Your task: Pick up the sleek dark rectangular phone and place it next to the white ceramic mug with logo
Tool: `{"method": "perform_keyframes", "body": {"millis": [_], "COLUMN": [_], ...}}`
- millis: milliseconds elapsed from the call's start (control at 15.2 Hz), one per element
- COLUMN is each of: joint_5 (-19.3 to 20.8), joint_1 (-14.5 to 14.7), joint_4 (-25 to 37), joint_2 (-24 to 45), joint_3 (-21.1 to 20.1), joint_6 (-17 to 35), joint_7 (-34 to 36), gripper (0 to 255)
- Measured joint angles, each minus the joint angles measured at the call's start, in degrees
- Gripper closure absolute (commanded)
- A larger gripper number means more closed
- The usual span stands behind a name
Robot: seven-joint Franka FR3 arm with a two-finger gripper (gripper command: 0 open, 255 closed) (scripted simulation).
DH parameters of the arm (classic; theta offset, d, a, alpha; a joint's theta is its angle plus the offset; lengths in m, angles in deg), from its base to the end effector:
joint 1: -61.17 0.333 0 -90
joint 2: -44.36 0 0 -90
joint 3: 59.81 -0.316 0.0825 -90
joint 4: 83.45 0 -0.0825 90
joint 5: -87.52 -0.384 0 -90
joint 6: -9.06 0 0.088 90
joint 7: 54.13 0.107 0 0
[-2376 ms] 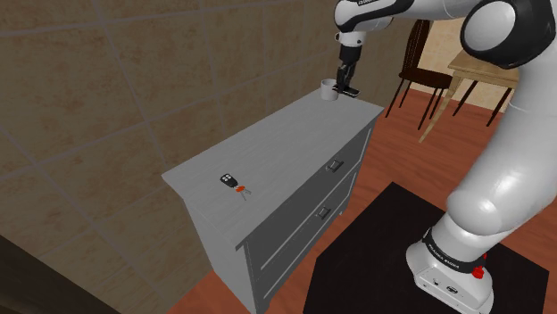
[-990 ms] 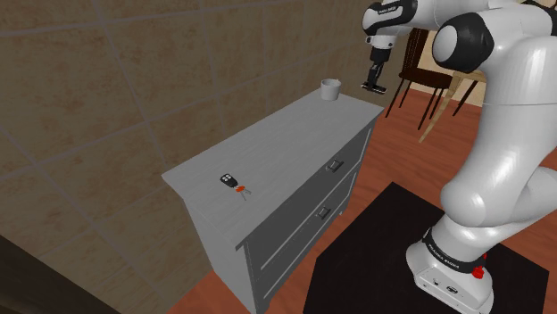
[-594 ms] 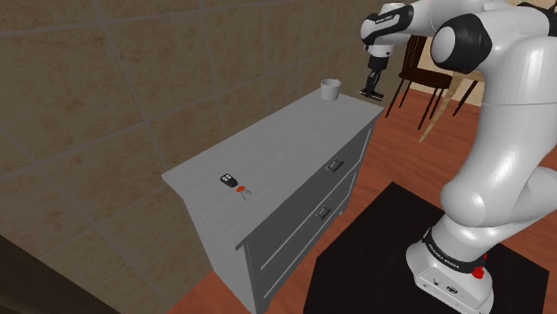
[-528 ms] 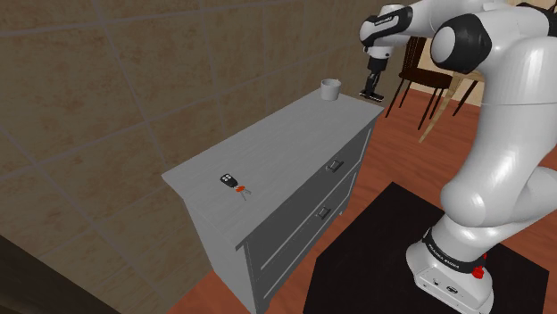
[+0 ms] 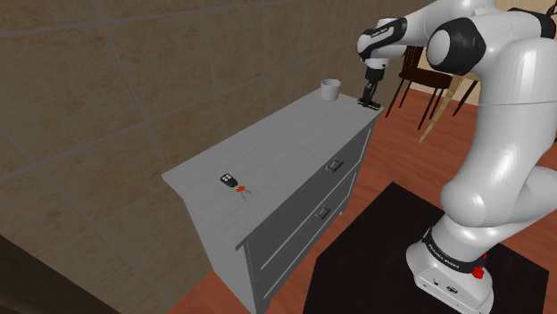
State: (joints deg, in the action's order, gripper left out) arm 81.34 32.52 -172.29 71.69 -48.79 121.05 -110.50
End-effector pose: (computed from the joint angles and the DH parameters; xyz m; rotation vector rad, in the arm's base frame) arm 0.5384 -0.4142 0.3721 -3.0599 -0.4094 0.0539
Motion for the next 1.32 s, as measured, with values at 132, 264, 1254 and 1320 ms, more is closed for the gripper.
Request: {"method": "perform_keyframes", "body": {"millis": [132, 264, 1254, 1320], "joint_5": [-0.1, -0.2, -0.2, -0.2], "joint_1": [0.1, 0.1, 0.1, -0.1], "joint_4": [-1.2, -2.0, -1.7, -0.5], "joint_2": [0.2, 0.9, 1.0, 0.8], "joint_3": [-0.1, -0.2, -0.2, -0.1], "joint_6": [1.4, 2.8, 2.7, 1.3], "joint_7": [0.0, 0.0, -0.1, -0.2], "gripper": [255, 255, 0, 0]}}
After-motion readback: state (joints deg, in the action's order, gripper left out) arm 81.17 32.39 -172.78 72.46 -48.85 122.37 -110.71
